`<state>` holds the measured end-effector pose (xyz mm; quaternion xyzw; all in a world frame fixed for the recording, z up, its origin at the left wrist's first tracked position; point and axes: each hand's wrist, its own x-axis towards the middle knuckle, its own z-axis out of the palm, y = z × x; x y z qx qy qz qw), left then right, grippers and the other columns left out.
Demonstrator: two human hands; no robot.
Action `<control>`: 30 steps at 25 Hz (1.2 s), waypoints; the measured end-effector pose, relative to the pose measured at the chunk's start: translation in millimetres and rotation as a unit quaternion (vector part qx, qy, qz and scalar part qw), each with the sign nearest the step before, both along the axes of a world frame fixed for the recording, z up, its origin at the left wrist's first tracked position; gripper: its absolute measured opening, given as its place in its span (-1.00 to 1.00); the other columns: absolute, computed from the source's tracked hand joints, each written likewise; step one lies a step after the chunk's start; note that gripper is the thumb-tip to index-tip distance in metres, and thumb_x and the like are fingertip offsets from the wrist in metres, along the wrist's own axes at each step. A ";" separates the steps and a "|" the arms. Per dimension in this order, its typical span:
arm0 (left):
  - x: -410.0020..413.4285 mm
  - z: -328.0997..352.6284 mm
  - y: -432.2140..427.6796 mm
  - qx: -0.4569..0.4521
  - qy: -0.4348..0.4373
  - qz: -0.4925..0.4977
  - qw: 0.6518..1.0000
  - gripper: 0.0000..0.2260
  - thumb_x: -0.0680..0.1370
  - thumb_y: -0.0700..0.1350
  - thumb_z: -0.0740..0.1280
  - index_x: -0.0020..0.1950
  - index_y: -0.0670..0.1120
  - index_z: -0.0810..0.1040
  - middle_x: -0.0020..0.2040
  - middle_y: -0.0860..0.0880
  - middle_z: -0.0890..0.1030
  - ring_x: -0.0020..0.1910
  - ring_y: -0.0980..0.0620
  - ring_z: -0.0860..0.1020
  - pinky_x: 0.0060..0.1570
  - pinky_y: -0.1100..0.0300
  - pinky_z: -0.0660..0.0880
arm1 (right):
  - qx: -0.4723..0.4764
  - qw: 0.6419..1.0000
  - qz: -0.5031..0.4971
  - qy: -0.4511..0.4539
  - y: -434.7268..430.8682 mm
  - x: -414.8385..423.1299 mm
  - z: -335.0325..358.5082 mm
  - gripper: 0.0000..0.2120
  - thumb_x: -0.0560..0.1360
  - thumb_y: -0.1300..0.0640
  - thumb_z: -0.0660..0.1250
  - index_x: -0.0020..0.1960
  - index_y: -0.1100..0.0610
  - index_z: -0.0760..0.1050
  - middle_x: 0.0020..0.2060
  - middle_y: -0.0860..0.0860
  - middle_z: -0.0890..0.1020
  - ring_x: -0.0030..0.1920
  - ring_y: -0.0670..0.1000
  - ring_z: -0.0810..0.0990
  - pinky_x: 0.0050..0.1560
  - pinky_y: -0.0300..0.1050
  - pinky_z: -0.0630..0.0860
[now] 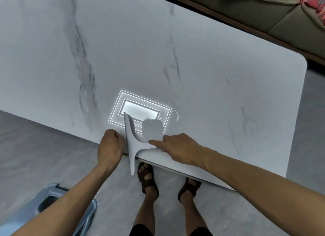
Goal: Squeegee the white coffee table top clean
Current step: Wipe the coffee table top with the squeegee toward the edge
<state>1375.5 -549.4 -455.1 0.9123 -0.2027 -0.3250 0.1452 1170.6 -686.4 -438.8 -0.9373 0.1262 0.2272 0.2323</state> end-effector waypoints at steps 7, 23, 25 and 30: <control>-39.6 -11.6 -34.5 -0.024 0.025 -0.045 0.998 -0.92 0.52 -0.14 0.14 -0.17 -0.08 0.31 -0.16 -0.09 0.49 -0.31 -0.02 0.44 -0.40 0.15 0.26 | -0.023 0.994 -0.109 -0.001 -85.5 -8.4 -8.6 -0.60 0.63 -0.13 -0.02 0.46 -0.30 0.20 0.03 0.01 0.59 0.09 0.12 0.56 -0.09 -0.09 0.33; -121.8 -31.3 -109.0 0.137 0.024 -0.226 0.964 -0.69 0.54 -0.20 0.16 0.25 -0.28 0.38 0.42 -0.41 0.20 0.42 -0.37 0.21 0.30 -0.14 0.35 | -0.111 0.909 -0.398 0.063 -198.5 -274.1 33.9 -0.64 0.63 -0.12 0.04 0.40 -0.29 0.29 0.19 -0.13 0.62 0.14 0.13 0.57 -0.11 -0.06 0.39; -119.3 -29.5 -109.3 0.121 0.008 -0.217 0.969 -0.75 0.56 -0.18 0.11 0.19 -0.24 0.40 0.35 -0.37 0.34 0.35 -0.37 0.32 0.20 -0.11 0.40 | -0.100 0.908 -0.404 0.043 -188.7 -274.3 40.5 -0.65 0.62 -0.12 0.05 0.39 -0.32 0.28 0.12 -0.11 0.65 0.05 0.11 0.59 -0.17 -0.08 0.37; -97.0 -12.5 -82.1 -0.003 -0.011 -0.061 0.998 -0.84 0.59 0.01 0.16 -0.07 -0.05 0.38 -0.27 0.05 0.52 -0.22 -0.13 0.52 -0.22 0.09 0.36 | -0.038 0.945 -0.324 -0.026 -129.8 -202.5 42.2 -0.63 0.60 -0.20 0.04 0.40 -0.35 0.24 0.24 -0.17 0.59 0.17 0.04 0.59 0.04 -0.05 0.50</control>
